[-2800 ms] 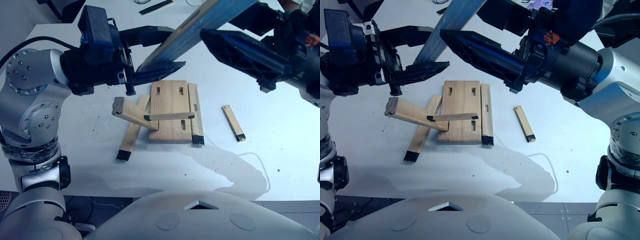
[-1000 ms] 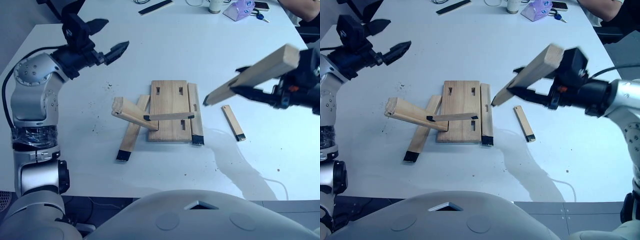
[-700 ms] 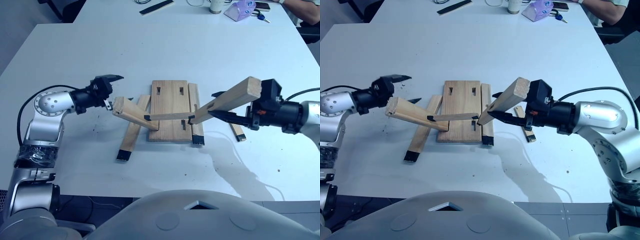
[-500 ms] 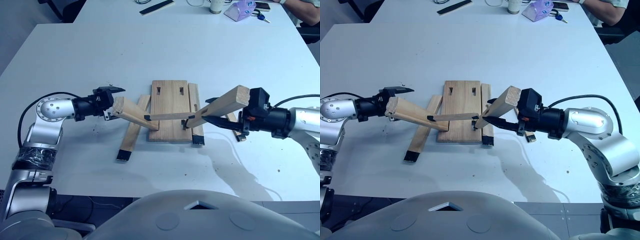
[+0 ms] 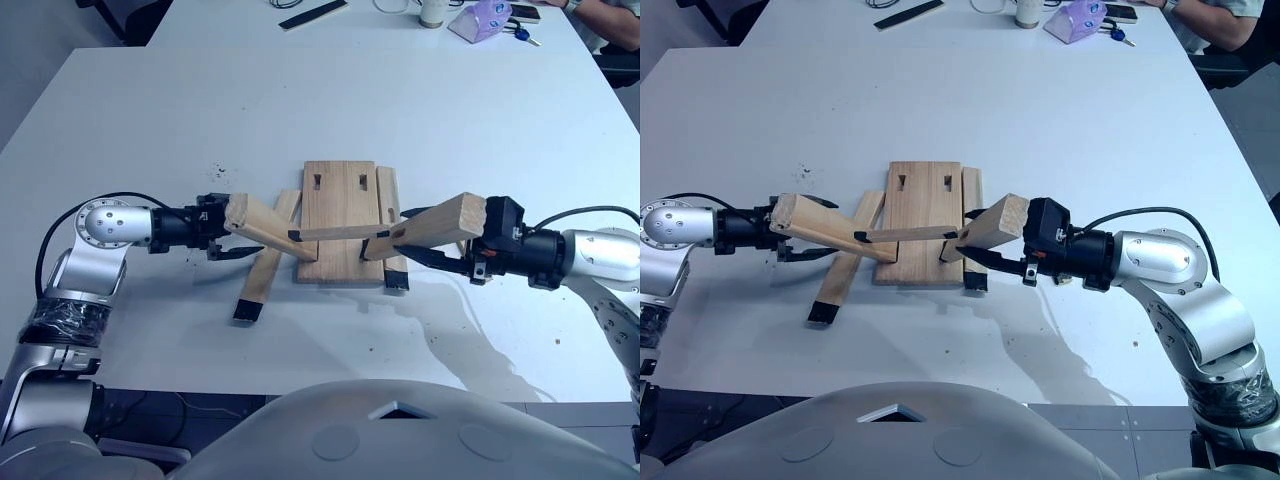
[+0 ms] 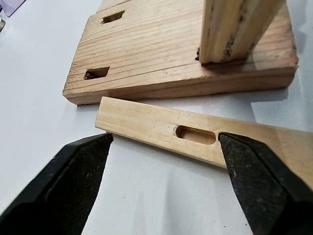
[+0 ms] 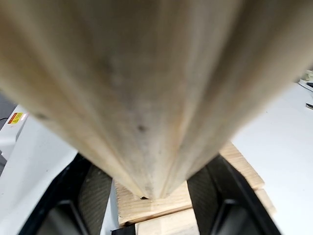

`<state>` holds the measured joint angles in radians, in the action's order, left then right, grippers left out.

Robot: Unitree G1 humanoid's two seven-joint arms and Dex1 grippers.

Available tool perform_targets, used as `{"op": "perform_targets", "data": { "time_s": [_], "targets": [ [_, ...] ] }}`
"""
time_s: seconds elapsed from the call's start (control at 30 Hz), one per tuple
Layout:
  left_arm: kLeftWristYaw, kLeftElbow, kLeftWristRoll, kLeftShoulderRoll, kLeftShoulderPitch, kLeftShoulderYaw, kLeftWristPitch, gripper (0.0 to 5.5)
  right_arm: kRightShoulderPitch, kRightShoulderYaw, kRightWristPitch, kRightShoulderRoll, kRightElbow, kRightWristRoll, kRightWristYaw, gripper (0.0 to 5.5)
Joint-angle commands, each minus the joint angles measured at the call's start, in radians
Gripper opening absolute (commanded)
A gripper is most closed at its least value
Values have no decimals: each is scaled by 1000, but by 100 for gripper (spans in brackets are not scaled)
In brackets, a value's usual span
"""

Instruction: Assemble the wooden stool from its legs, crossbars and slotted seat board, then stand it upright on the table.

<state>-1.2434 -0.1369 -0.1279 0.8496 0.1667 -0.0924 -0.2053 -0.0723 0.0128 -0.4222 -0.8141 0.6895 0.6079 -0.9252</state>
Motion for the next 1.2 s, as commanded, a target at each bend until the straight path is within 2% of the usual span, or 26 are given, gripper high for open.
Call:
{"op": "perform_targets", "data": {
  "time_s": [0.03,0.47,0.83,0.97,1.2],
  "targets": [
    [-18,60,-16,10,-4,-14,31,401,-51,46,-18,-43,-8,-23,-54,206],
    [-38,250,-11,38,-102,-43,49,401,-13,-13,-52,-84,-136,63,-96,204],
    [0,360,4,22,-162,-79,91,401,-1,109,-42,-133,-173,12,-180,204],
    [22,379,8,8,-157,-91,119,401,12,121,-60,-141,-205,25,-193,204],
    [74,483,-59,-38,-149,-103,268,401,3,182,-51,-135,-202,2,-212,204]
  ]
}}
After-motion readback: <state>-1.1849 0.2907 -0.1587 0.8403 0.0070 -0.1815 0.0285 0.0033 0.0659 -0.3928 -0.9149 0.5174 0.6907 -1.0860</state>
